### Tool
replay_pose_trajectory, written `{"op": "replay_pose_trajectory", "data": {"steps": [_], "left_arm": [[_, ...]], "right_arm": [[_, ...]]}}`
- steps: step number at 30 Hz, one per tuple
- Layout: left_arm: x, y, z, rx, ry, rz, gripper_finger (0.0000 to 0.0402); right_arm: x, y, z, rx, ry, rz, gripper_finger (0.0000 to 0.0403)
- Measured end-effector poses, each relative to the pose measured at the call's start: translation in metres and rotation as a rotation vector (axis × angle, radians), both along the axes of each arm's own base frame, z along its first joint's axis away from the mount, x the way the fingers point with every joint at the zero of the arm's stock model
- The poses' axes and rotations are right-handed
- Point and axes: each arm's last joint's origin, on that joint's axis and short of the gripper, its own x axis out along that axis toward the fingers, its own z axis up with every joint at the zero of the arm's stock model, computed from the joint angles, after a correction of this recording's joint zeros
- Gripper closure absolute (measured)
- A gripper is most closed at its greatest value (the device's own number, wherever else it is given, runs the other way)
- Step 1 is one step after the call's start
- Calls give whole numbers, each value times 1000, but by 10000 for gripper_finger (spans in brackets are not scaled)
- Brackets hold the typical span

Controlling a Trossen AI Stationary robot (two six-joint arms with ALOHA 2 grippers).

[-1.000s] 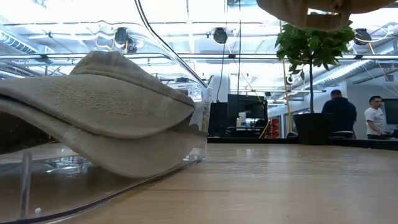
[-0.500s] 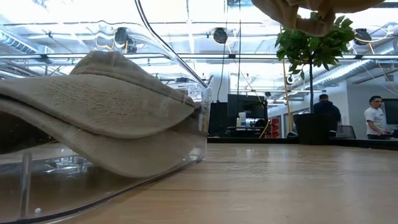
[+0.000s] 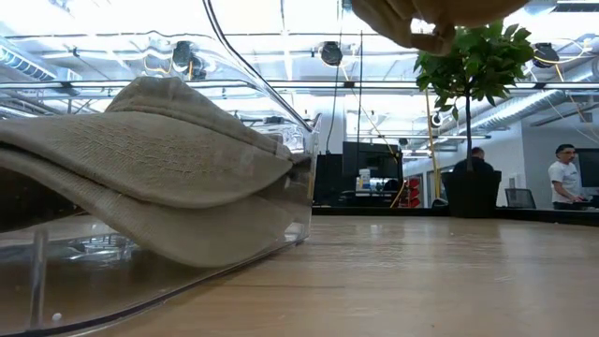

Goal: Stack caps by color
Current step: Stack the brown cap on the stacked brown caps in the bottom transparent bin

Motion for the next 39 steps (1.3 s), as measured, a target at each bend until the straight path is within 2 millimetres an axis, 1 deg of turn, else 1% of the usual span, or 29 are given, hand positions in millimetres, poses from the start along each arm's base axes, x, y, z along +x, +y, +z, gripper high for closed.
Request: {"op": "replay_pose_trajectory", "data": {"steps": [3,6,8,10,14,17,20,24,27,32,35,39], "left_arm": [[3,-1,2,-21,-30,0,227],[4,-1,3,-29,-40,-1,227],[5,-1,1,-9,-21,-1,227],[10,-2,-1,27,12,-3,227],[27,-6,-9,69,78,-5,227],[46,-7,-15,71,98,44,227],[62,-7,-21,65,110,126,227],[83,-6,-28,45,105,161,227],[97,-5,-37,16,119,170,227],[125,-2,-58,-54,172,159,227],[137,1,-66,-90,172,159,227],[148,4,-73,-104,176,139,227]], "right_arm": [[1,-17,4,12,2,36,403],[2,-36,2,1,-30,37,403],[3,-49,-4,-20,-59,10,403],[5,-60,-9,-48,-104,-2,403],[9,-75,-22,-114,-183,-27,403],[12,-84,-26,-166,-208,-47,403],[14,-92,-23,-202,-235,-67,403],[16,-101,-20,-261,-252,-86,403],[17,-109,-18,-300,-264,-112,403],[18,-122,-15,-343,-273,-151,403],[19,-126,-14,-349,-281,-169,403],[19,-126,-12,-355,-304,-173,403]]}}
